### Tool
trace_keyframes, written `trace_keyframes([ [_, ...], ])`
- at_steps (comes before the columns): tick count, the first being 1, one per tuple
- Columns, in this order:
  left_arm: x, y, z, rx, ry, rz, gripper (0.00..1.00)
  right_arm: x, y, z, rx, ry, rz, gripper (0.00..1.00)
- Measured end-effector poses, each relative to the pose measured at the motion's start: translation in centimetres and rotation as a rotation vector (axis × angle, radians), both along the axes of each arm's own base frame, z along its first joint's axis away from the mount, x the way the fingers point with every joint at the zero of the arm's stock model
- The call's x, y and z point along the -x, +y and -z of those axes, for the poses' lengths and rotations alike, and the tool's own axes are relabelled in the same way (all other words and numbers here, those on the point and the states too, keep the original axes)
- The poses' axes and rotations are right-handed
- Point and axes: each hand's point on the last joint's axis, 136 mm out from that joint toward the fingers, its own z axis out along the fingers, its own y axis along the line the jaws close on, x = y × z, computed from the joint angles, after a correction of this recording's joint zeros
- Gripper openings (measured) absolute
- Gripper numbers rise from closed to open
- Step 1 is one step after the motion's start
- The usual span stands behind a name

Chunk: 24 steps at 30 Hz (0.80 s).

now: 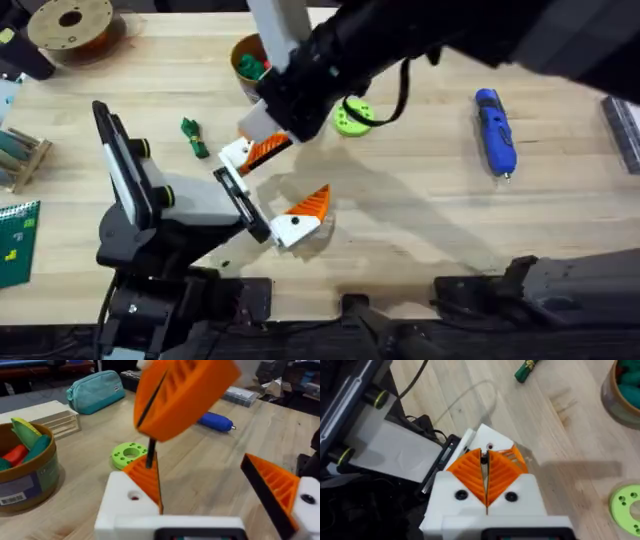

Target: Pick up the gripper from the table and insert it into the empty holder that is missing its gripper. Then pick up a screw, insert it into the mounting hole, and use the screwdriver to tighten it. Finally, clean up the table by picking up the vegetable and placing it into the bucket.

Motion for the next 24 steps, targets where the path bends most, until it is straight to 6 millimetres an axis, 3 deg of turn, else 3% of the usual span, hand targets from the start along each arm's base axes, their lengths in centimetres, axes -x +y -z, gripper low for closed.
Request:
trace_keyframes([
  [24,0.0,0.0,0.0,0.002,0.004,0.000,0.987,0.0,1.6,2.5,0.032,0.026,-0.024,0.007],
])
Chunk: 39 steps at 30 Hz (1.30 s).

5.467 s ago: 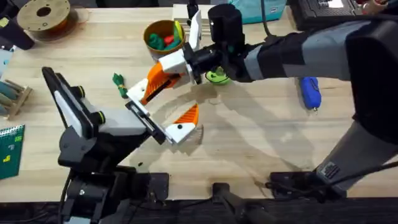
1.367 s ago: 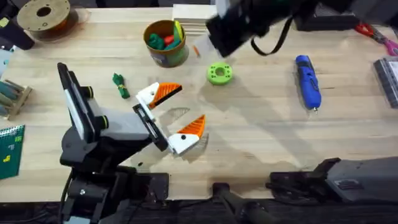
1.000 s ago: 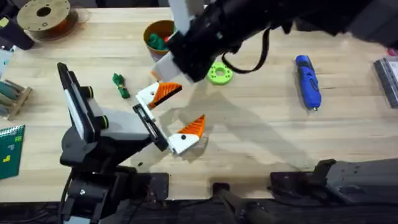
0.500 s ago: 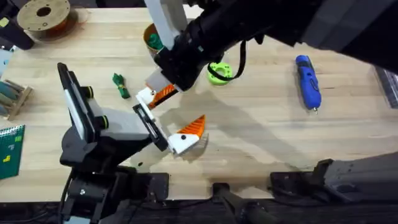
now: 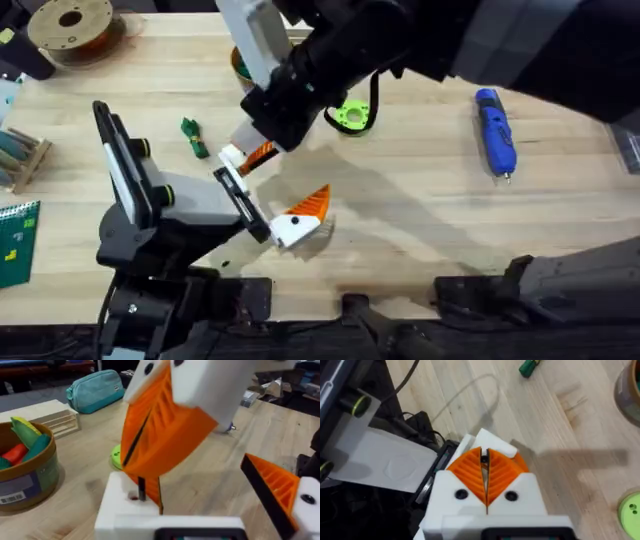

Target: Pick up the gripper from the table and insert it into the empty holder that is missing its gripper. Then pick up a screw, insert it into the mounting hole, and use the screwdriver to tighten it. Finally, clean up the table by picking up the vegetable and placing it into the bucket.

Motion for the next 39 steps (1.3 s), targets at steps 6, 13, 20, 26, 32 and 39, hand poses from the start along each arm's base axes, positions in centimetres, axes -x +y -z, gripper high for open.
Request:
trace_keyframes([
  [6,0.00,0.00,0.00,0.000,0.000,0.000,0.987,-0.06,-0.03,0.02,0.002,-0.002,0.002,0.007],
  [13,0.00,0.00,-0.01,-0.001,-0.002,0.000,0.987,-0.51,-0.09,0.07,0.009,-0.023,0.017,0.007],
  [20,0.00,0.00,-0.01,-0.002,-0.003,0.001,0.987,-0.89,-0.04,-0.01,0.009,-0.041,0.027,0.007],
  [26,0.03,-0.02,-0.01,-0.002,-0.003,0.002,0.987,-0.76,-0.14,0.12,0.015,-0.035,0.026,0.007],
  [32,0.04,-0.03,-0.01,-0.002,-0.003,0.003,0.987,-0.39,0.04,0.22,0.018,-0.033,0.016,0.007],
  [39,0.04,-0.03,-0.01,-0.002,-0.003,0.003,0.987,-0.43,0.02,0.27,0.023,-0.038,0.019,0.007],
])
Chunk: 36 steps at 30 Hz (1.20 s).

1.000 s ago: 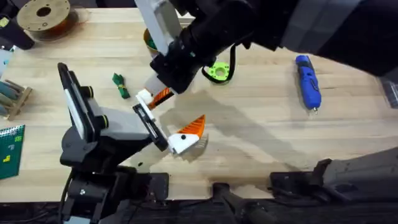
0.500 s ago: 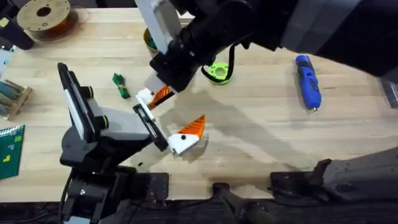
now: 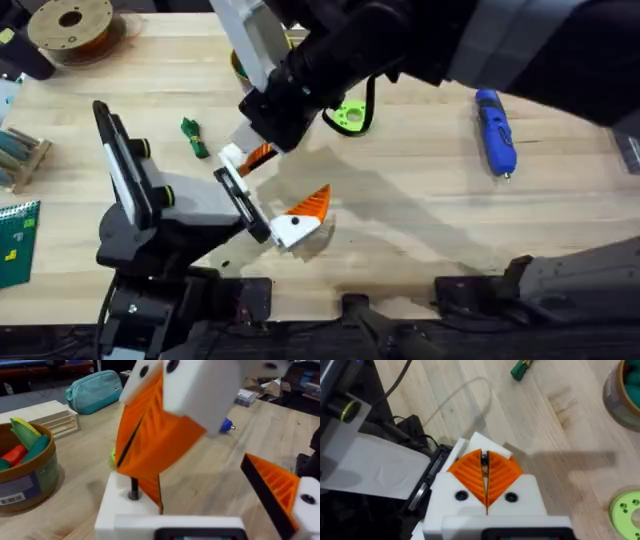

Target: Pick up the gripper from the table and insert it into the empty holder that is missing its gripper. Then pick up a screw, insert it into the mounting hole, and use the screwdriver to tighten it. Finally, clean up the table by picking up the vegetable and placing it into the bucket.

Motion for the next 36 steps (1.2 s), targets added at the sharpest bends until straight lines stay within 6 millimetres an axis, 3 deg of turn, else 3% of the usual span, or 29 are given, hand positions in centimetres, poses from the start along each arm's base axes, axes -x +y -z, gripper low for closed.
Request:
trace_keyframes([
  [36,0.0,0.0,0.0,0.004,0.005,0.000,0.987,0.1,0.5,1.1,0.035,-0.011,-0.001,0.007],
])
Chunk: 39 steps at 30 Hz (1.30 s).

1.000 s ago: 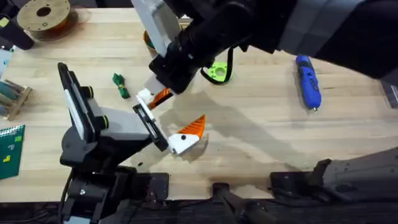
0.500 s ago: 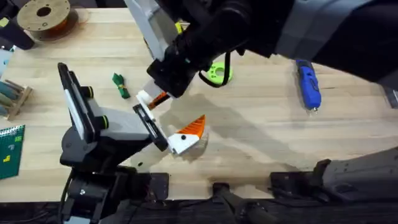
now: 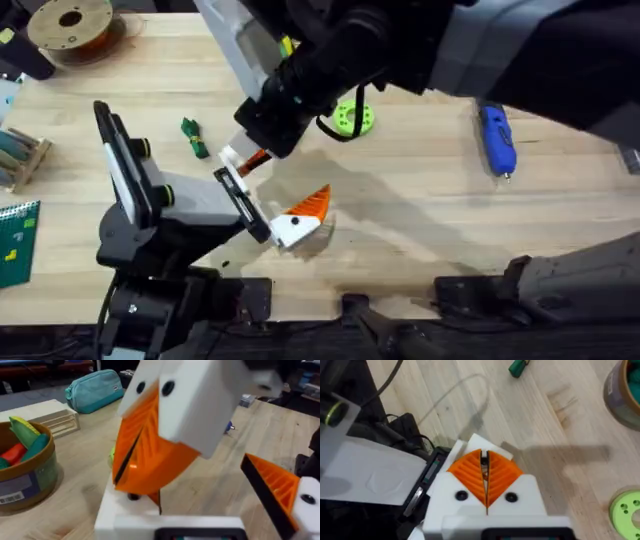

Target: Pick up the gripper from the table and insert it into the empty holder that is missing its gripper. Then pick up a screw, insert it into the mounting hole, and use the screwdriver to tighten it. Finally, clean up the table by picking up the vegetable and placing it into the bucket.

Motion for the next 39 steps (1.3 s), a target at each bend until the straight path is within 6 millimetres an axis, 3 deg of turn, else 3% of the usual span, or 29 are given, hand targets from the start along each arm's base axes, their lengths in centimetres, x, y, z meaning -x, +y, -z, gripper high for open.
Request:
trace_keyframes([
  [5,0.0,0.0,0.0,0.000,0.001,0.000,0.987,0.0,0.0,0.0,0.001,0.000,0.000,0.011],
  [6,0.0,0.0,0.0,0.000,0.000,0.000,0.987,0.0,0.0,0.0,0.001,0.004,0.003,0.077],
  [11,0.0,0.0,0.0,0.002,0.003,-0.001,0.987,-0.1,0.0,0.0,0.004,-0.010,0.000,0.775],
  [12,0.0,0.0,0.0,0.002,0.002,0.000,0.987,-0.3,-0.2,0.1,0.006,-0.011,0.008,0.811],
  [16,0.0,0.0,0.0,0.001,0.000,0.003,0.987,-0.2,-0.8,0.4,0.028,0.009,0.018,0.826],
  [19,0.0,0.0,0.0,0.000,0.000,0.003,0.987,-0.3,-2.8,-0.6,0.042,0.024,0.048,0.827],
  [24,0.0,0.0,0.0,0.000,0.000,0.003,0.987,-1.3,-7.4,-3.9,0.018,0.018,0.140,0.829],
  [29,0.0,0.0,0.0,0.000,0.000,0.003,0.987,-1.6,-11.6,-5.3,0.005,0.074,0.222,0.829],
  [33,0.0,0.0,0.0,0.000,0.000,0.003,0.987,-1.2,-14.0,-4.1,-0.024,0.156,0.266,0.828],
  [39,0.0,0.0,0.0,0.000,0.000,0.003,0.987,1.4,-18.0,-1.9,-0.081,0.234,0.334,0.831],
])
